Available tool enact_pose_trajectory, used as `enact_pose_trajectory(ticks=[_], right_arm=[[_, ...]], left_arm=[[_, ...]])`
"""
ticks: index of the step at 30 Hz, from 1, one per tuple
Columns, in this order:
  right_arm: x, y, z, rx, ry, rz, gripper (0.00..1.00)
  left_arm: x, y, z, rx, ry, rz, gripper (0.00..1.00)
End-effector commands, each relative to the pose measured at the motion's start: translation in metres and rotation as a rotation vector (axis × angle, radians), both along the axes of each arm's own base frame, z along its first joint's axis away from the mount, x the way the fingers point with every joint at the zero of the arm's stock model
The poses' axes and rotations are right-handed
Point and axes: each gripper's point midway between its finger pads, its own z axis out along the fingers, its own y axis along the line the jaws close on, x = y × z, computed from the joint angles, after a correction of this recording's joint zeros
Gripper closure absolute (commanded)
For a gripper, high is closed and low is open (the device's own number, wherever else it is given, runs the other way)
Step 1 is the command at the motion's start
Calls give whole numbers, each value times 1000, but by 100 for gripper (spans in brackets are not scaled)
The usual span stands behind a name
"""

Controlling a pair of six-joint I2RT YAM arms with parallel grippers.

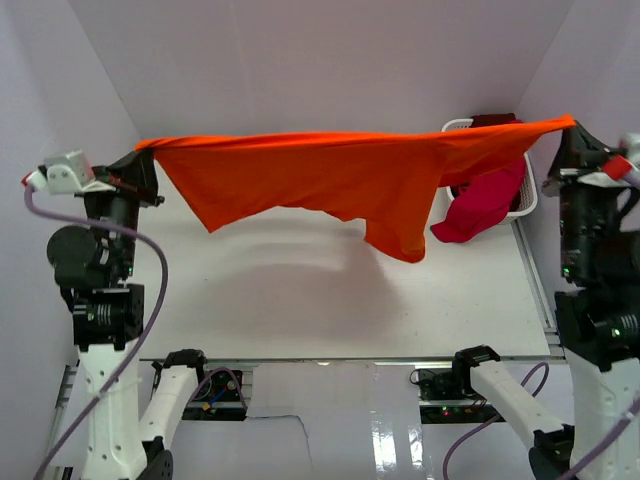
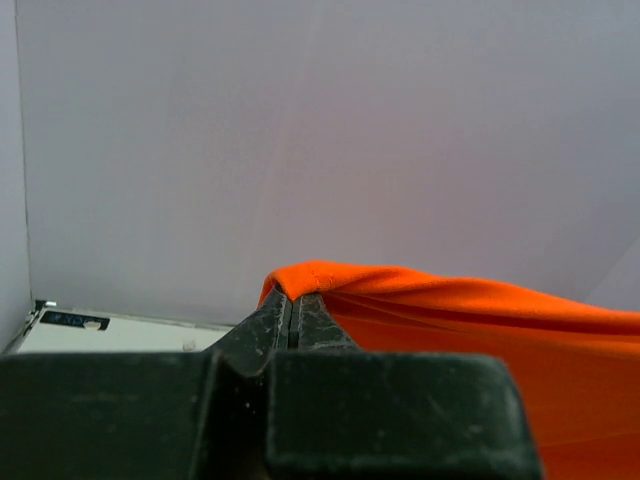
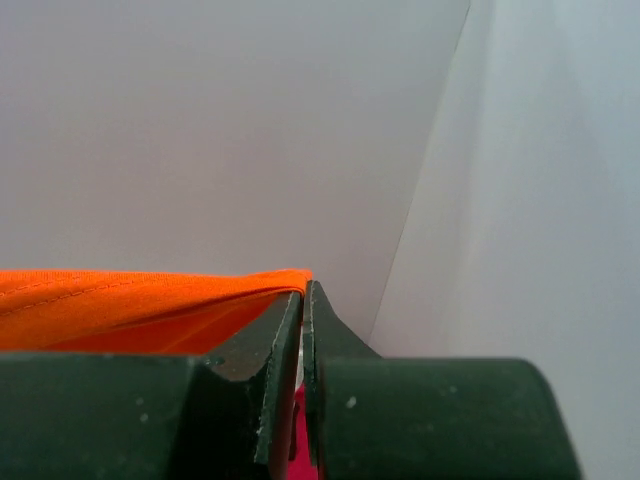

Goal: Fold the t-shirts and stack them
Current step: Flatten out the tshirt

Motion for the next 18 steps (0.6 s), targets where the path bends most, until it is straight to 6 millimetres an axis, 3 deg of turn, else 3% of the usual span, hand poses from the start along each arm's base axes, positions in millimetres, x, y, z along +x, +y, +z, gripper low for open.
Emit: enact_pose_trajectory(ticks=[1, 3, 6, 11, 14, 18], right_arm=[[-51, -19, 35, 22, -117, -33, 92], [-88, -25, 56, 15, -207, -26, 92], [-136, -32, 85, -3, -315, -35, 92], [-192, -31, 109, -7, -448, 1, 92], [-209, -20, 103, -27, -496, 17, 92], [-217, 5, 98, -82, -515, 109, 92]], left_arm=[[-30, 12, -13, -55, 2, 62, 100], [-42, 18, -24, -75, 5, 96, 100], [-64, 31, -23, -100, 2, 170, 100], [-88, 38, 9, -97, -95, 213, 100], [-100, 36, 24, -98, -129, 208, 100], [-99, 26, 13, -117, -104, 149, 100]])
